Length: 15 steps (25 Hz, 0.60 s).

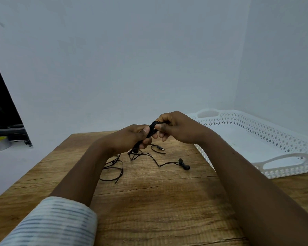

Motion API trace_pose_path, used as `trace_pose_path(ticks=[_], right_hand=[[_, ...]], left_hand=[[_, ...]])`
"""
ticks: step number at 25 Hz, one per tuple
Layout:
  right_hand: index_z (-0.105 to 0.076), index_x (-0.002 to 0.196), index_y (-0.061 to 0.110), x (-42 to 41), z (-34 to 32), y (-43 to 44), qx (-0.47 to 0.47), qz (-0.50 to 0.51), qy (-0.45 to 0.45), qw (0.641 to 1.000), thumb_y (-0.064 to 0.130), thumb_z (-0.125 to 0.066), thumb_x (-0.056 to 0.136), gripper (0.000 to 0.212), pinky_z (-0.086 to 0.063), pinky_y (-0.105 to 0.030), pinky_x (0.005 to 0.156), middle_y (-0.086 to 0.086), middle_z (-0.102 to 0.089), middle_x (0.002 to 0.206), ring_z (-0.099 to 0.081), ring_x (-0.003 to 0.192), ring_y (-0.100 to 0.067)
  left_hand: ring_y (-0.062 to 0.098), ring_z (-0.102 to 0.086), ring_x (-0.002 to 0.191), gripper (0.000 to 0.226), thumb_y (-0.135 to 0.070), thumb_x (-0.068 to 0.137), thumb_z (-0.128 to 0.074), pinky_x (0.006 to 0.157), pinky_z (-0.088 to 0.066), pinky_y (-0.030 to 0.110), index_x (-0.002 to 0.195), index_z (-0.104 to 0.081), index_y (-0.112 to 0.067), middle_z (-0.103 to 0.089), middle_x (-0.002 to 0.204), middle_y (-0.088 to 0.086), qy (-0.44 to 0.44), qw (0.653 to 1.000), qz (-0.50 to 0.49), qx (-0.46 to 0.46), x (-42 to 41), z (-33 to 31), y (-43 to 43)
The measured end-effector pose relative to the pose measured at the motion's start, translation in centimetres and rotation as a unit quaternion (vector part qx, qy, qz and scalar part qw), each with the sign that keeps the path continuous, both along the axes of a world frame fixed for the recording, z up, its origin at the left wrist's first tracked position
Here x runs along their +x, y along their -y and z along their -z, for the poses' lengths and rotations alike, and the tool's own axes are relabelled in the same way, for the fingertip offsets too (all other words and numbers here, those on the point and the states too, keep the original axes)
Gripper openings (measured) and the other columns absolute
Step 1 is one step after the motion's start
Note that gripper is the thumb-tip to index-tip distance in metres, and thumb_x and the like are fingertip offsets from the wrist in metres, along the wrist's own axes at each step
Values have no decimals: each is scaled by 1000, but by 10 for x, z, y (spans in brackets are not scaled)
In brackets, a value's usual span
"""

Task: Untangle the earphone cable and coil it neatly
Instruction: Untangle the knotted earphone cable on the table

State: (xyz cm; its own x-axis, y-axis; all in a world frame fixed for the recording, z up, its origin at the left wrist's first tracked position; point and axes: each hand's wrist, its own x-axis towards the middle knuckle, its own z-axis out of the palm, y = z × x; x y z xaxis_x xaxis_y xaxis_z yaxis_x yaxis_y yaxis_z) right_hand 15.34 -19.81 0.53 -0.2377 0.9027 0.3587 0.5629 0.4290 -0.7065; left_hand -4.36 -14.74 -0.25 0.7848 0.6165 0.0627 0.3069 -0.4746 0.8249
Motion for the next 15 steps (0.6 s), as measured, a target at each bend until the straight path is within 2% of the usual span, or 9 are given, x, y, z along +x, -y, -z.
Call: trace_pose_path(ticks=[4, 8, 9, 12, 15], right_hand=[[-64, 93, 16, -1, 1, -2, -6, 13, -16, 1000, 16, -49, 101, 17, -56, -24, 69, -1, -65, 72, -65, 63, -8], [-65, 102, 8, -2, 2, -7, -1, 50, -27, 998, 20, -48, 102, 21, -55, -37, 77, 0, -65, 72, -65, 65, -11], [-65, 104, 6, -5, 3, -8, 1, 61, -34, 998, 21, -48, 102, 23, -55, -36, 76, -1, -65, 73, -65, 64, -11], [-64, 107, 3, -20, 2, -7, 18, 71, -105, 992, 22, -49, 102, 25, -55, -21, 68, -2, -65, 82, -65, 69, -9], [-63, 111, 7, -21, 7, -13, 11, 125, -188, 974, 35, -48, 101, 33, -57, -25, 69, -3, -66, 99, -66, 80, -11]], left_hand=[[10, -43, 63, 38, -39, 106, -26, 63, -40, 22, 92, -53, -17, -43, 68, -5, -3, 999, -12, -44, 1, 2, 0], [10, -44, 64, 35, -38, 106, -27, 67, -41, 25, 93, -51, -17, -44, 69, -5, 18, 998, -6, -64, 3, 5, -2], [11, -43, 64, 34, -37, 106, -27, 68, -41, 26, 93, -50, -16, -43, 70, -4, 19, 999, -5, -48, 2, 5, -2], [11, -40, 64, 32, -32, 107, -27, 67, -43, 24, 90, -48, -14, -39, 68, -4, 48, 998, -23, 45, -2, 5, -2], [9, -38, 60, 35, -32, 107, -26, 61, -40, 23, 82, -46, -16, -39, 64, -6, 112, 986, -106, 70, -14, 11, -13]])
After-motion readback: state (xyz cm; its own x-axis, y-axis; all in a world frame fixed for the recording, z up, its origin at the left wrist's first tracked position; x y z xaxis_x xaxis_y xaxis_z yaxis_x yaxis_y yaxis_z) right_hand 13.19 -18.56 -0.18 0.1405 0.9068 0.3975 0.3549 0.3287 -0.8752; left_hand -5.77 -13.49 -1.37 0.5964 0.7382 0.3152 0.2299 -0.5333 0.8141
